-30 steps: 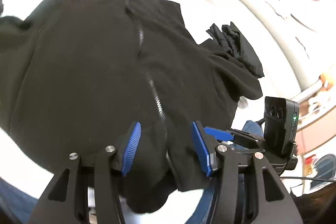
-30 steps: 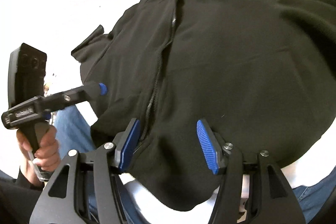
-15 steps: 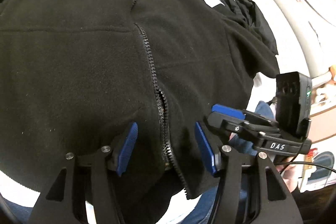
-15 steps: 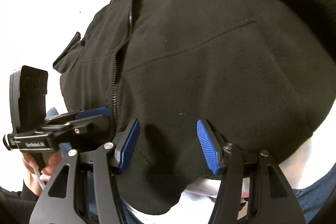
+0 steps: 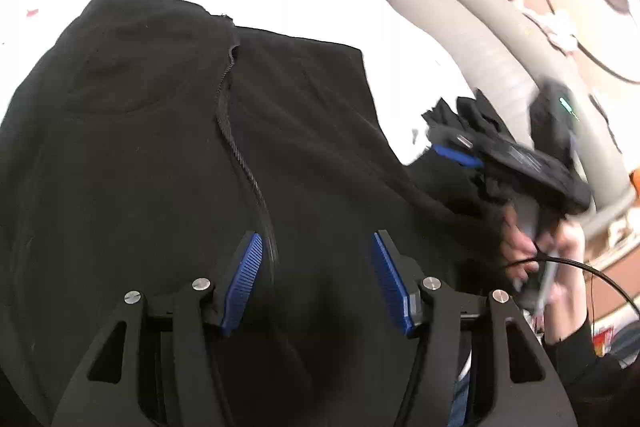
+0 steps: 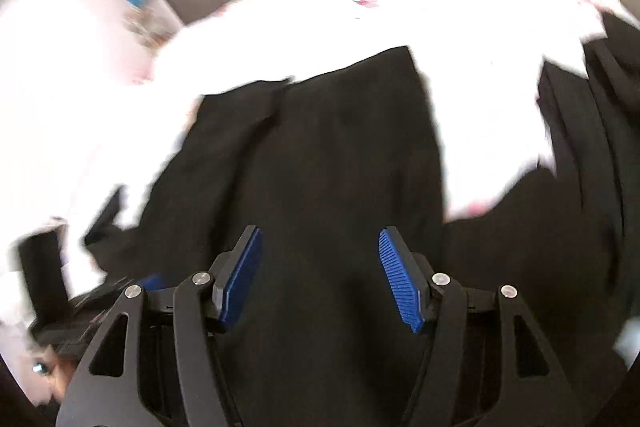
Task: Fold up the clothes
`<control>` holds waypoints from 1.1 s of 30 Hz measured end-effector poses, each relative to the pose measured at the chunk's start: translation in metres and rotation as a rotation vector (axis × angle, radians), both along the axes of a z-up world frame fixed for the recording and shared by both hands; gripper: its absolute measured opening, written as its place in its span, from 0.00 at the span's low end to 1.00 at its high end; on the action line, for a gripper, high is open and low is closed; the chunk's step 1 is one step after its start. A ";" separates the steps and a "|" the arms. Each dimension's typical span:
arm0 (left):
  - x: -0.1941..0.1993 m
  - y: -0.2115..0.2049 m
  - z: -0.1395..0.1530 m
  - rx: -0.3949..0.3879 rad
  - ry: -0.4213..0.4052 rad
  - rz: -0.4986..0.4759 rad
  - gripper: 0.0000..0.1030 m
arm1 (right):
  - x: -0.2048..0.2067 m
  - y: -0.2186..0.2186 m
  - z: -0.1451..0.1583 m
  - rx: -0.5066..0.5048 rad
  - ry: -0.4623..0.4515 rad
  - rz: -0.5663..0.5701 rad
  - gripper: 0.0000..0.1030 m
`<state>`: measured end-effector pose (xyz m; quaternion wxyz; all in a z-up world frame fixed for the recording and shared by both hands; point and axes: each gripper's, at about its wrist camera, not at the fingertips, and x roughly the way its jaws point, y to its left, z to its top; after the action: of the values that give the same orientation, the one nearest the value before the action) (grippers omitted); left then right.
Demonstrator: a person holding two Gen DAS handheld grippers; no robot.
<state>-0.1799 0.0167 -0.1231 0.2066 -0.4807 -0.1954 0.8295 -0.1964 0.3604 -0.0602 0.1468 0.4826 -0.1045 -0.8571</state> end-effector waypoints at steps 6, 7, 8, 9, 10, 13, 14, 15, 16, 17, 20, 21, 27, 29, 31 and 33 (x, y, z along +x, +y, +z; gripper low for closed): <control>-0.026 0.005 -0.023 -0.035 -0.038 0.005 0.57 | -0.100 -0.016 -0.061 0.150 -0.169 -0.016 0.74; -0.029 0.003 -0.025 -0.038 -0.043 0.008 0.57 | -0.112 -0.019 -0.072 0.189 -0.190 -0.018 0.76; -0.032 0.001 -0.027 -0.034 -0.049 0.013 0.57 | -0.117 -0.020 -0.080 0.212 -0.209 -0.022 0.76; -0.034 -0.001 -0.029 -0.028 -0.052 0.017 0.57 | -0.126 -0.022 -0.091 0.225 -0.233 -0.010 0.81; -0.035 -0.003 -0.031 -0.018 -0.053 0.021 0.57 | -0.133 -0.025 -0.100 0.234 -0.242 0.010 0.84; -0.037 -0.007 -0.036 0.001 -0.057 0.022 0.57 | -0.135 -0.033 -0.119 0.258 -0.223 0.058 0.73; -0.038 -0.007 -0.038 0.000 -0.056 0.018 0.57 | -0.133 -0.034 -0.118 0.264 -0.202 0.065 0.64; -0.039 -0.007 -0.040 -0.001 -0.056 0.014 0.57 | -0.129 -0.033 -0.113 0.264 -0.163 0.061 0.44; -0.041 -0.007 -0.041 0.004 -0.056 -0.015 0.57 | -0.126 -0.029 -0.106 0.252 -0.125 0.044 0.24; -0.044 -0.008 -0.043 0.011 -0.059 -0.049 0.57 | -0.122 -0.024 -0.098 0.241 -0.083 0.022 0.20; -0.049 -0.007 -0.044 0.001 -0.062 -0.050 0.57 | -0.116 -0.016 -0.089 0.268 -0.021 -0.009 0.10; -0.049 -0.006 -0.043 -0.004 -0.056 -0.051 0.57 | -0.114 -0.014 -0.087 0.270 -0.012 -0.015 0.09; -0.048 -0.019 -0.044 -0.048 -0.058 -0.064 0.57 | -0.111 0.014 -0.084 0.171 -0.063 -0.062 0.09; -0.055 -0.037 -0.036 -0.024 -0.046 -0.078 0.57 | -0.111 0.032 -0.082 0.022 -0.120 -0.063 0.12; -0.071 -0.067 -0.020 -0.048 0.006 -0.033 0.58 | -0.118 0.040 -0.064 -0.121 -0.116 -0.007 0.31; -0.095 -0.104 -0.003 -0.087 0.059 0.042 0.66 | -0.134 0.042 -0.037 -0.184 -0.053 0.001 0.71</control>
<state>-0.2748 -0.0871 -0.1266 0.1734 -0.4605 -0.1631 0.8552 -0.3306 0.4026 -0.0976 0.1884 0.4898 -0.1866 -0.8305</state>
